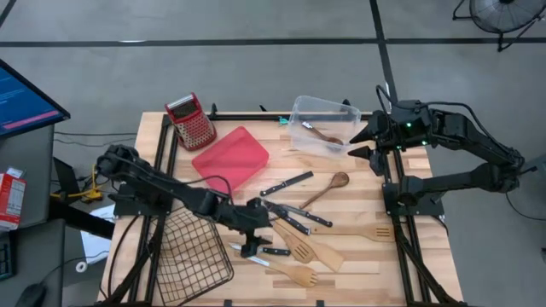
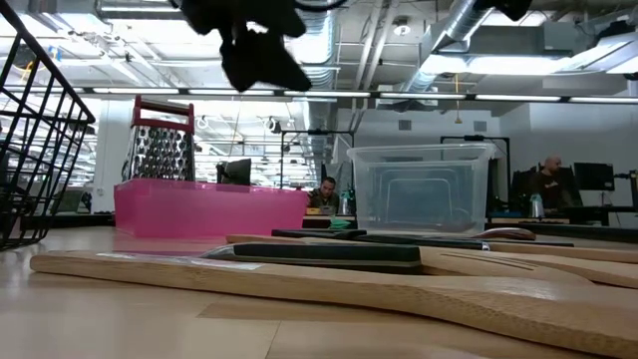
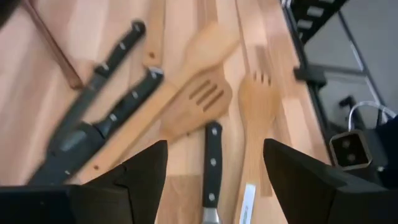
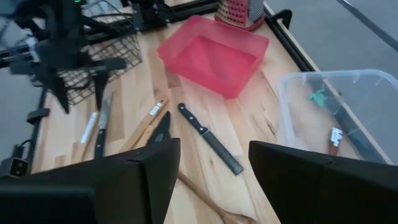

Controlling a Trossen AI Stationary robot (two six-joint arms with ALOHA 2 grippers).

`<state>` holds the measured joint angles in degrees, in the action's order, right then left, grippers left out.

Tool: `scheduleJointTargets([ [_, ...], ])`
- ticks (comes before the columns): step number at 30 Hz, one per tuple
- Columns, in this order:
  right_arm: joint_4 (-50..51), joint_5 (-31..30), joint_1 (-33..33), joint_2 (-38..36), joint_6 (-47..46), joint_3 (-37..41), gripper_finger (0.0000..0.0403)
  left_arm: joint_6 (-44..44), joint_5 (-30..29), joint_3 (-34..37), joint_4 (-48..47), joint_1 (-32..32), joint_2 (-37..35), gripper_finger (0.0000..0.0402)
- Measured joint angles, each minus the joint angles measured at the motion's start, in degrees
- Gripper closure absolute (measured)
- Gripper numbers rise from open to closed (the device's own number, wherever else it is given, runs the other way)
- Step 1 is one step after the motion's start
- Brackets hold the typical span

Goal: Pick & Place Kitchen Items
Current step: Put the black kitchen knife into the wire basket

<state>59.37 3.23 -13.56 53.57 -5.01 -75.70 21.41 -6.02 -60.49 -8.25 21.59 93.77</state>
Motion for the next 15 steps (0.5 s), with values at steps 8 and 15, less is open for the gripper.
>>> scheduleJointTargets([
  [8, 0.2, -0.4, 0.0, 1.4, -0.2, 0.0, 0.0186, 0.9, -3.8, 0.0, 0.6, 2.1, 4.9, 0.0148],
  [15, 0.2, -0.3, 0.0, 2.0, 0.0, 0.0, 0.0187, 1.5, -4.6, -0.5, 0.7, 2.2, 8.7, 0.0148],
])
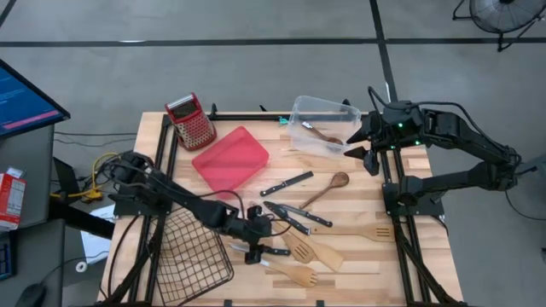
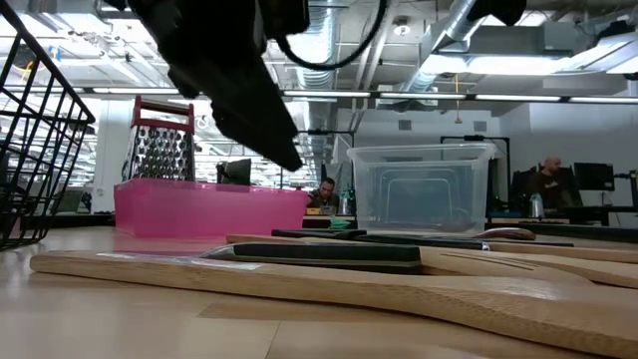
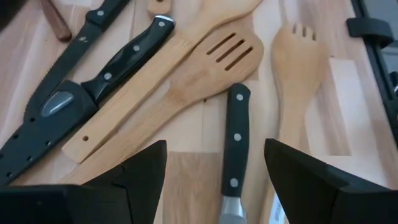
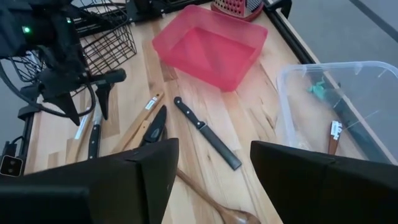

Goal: Pick & Place Kitchen Items
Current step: Put the black kitchen knife into the wire basket

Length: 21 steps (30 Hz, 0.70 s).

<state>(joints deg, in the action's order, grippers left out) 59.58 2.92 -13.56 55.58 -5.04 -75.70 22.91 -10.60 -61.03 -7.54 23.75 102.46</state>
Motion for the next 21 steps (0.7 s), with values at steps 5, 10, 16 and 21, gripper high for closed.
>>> scheduleJointTargets([
  [5, 0.0, 0.0, 0.0, 0.0, 0.0, 0.0, 0.0186, -3.3, -0.1, -3.5, -0.1, 0.7, 3.7, 0.0148],
  [10, 0.0, 0.0, 0.0, 0.0, 0.0, 0.0, 0.0188, -6.1, 0.0, -6.6, -0.4, 0.7, 6.5, 0.0148],
  [16, 0.0, 0.0, 0.0, 0.0, 0.0, 0.0, 0.0188, -6.5, 1.1, -6.9, -0.7, 0.7, 8.6, 0.0149],
  [21, 0.0, 0.0, 0.0, 0.0, 0.0, 0.0, 0.0188, -6.4, 1.6, -6.9, -0.9, 1.5, 10.7, 0.0149],
])
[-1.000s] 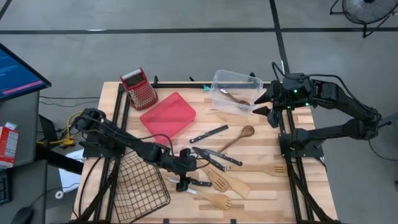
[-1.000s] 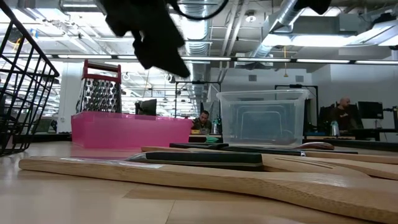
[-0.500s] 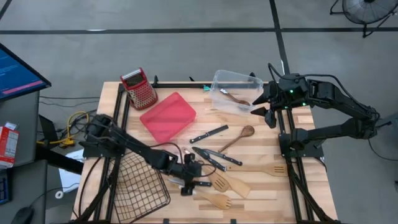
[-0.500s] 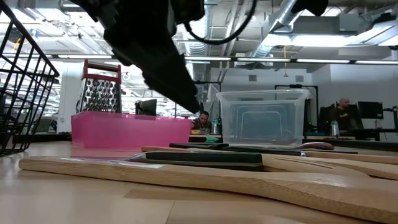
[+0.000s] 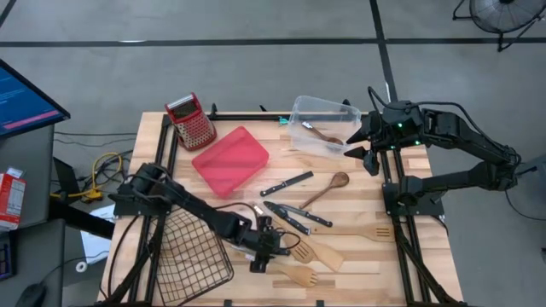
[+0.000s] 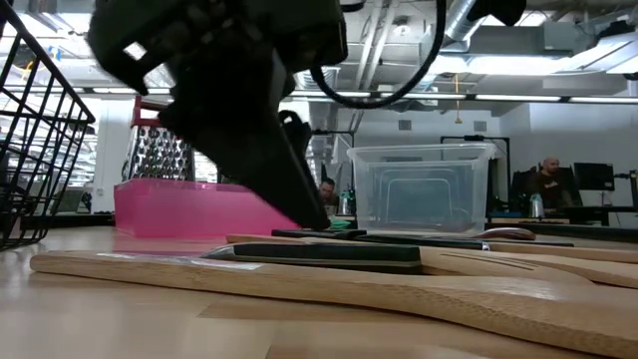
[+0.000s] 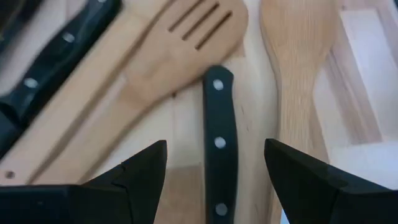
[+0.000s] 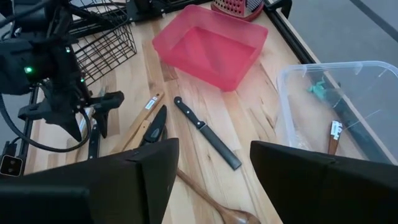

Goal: Pick & Place Kitchen Items
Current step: Put the black kitchen knife into the wire basket

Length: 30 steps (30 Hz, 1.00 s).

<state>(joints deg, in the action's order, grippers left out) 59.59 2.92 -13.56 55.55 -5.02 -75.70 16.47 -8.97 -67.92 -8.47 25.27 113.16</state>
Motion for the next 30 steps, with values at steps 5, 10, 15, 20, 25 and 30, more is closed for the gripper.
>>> scheduleJointTargets([
  [5, 0.0, 0.0, 0.0, 0.0, 0.0, 0.0, 0.0190, 0.3, -0.4, 0.0, -0.7, 0.8, 1.6, 0.0150],
  [10, 0.0, 0.0, 0.0, 0.0, 0.0, 0.0, 0.0196, 3.4, -1.7, -0.1, -2.5, 0.3, 2.5, 0.0172],
  [15, 0.0, 0.0, 0.0, 0.0, 0.0, 0.0, 0.0202, 5.3, -1.7, -0.2, -3.1, -0.3, 2.4, 0.0227],
  [20, 0.0, 0.0, 0.0, 0.0, 0.0, 0.0, 0.0208, 5.5, -1.6, -0.1, -3.6, -0.4, 2.3, 0.0308],
  [25, 0.0, 0.0, 0.0, 0.0, -0.2, 0.0, 0.0213, 8.1, -0.1, -0.1, -3.6, -1.2, 2.1, 0.0362],
  [30, 0.0, 0.0, 0.0, 0.0, -0.2, 0.0, 0.0218, 11.0, 2.0, 0.0, -3.5, -2.3, 1.4, 0.0362],
])
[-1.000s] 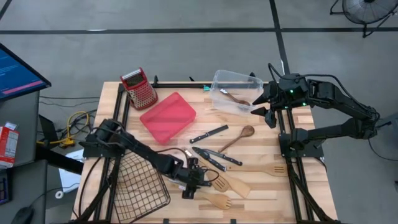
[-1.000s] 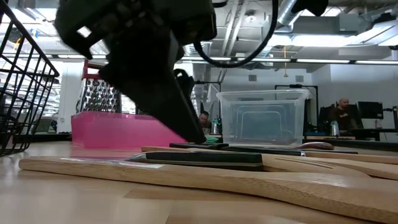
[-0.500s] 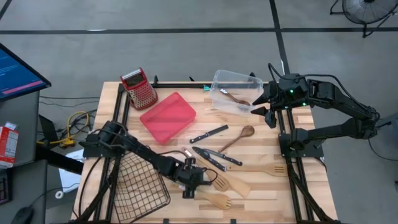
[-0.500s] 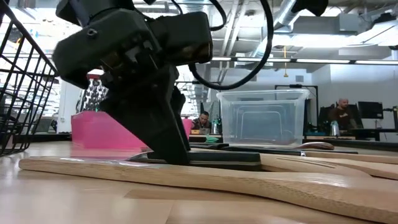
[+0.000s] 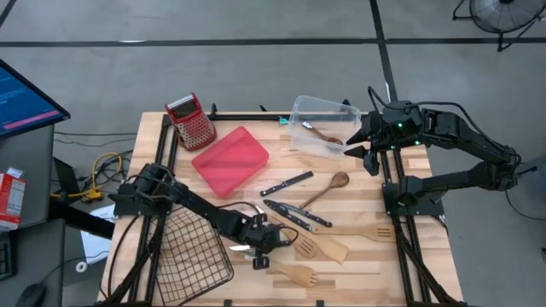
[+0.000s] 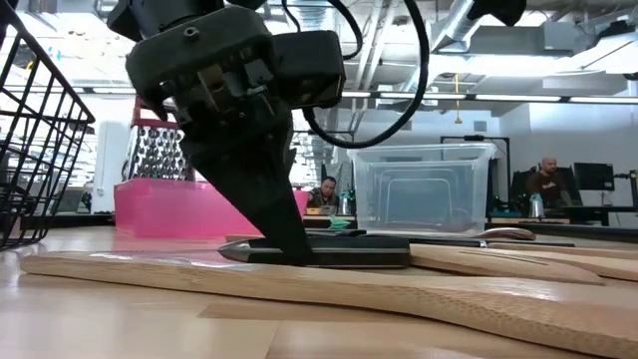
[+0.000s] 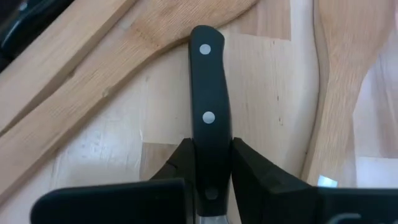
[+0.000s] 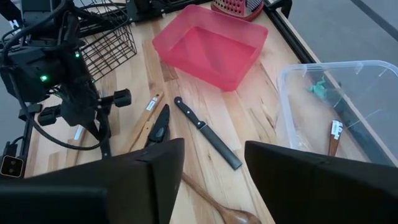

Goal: Pick & Place Kitchen Items
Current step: Put the black kitchen knife into the wire basket

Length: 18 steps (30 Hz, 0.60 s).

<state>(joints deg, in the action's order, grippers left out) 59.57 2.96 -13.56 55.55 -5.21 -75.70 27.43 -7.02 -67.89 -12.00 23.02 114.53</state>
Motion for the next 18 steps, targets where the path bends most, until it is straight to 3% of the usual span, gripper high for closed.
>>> scheduleJointTargets([
  [6, -0.1, 0.0, 0.0, 0.0, 0.0, 0.0, 0.0222, 0.1, 0.2, 0.3, -0.5, -1.7, -6.2, 0.0362],
  [10, -0.5, 0.0, 0.0, 0.0, 0.0, 0.0, 0.0223, -0.4, -2.8, 0.2, -0.5, -3.4, -12.1, 0.0362],
  [18, -0.8, 0.0, 0.0, -0.1, -0.9, 0.0, 0.0225, -1.7, -6.7, 0.2, 2.5, -7.9, -28.2, 0.0362],
])
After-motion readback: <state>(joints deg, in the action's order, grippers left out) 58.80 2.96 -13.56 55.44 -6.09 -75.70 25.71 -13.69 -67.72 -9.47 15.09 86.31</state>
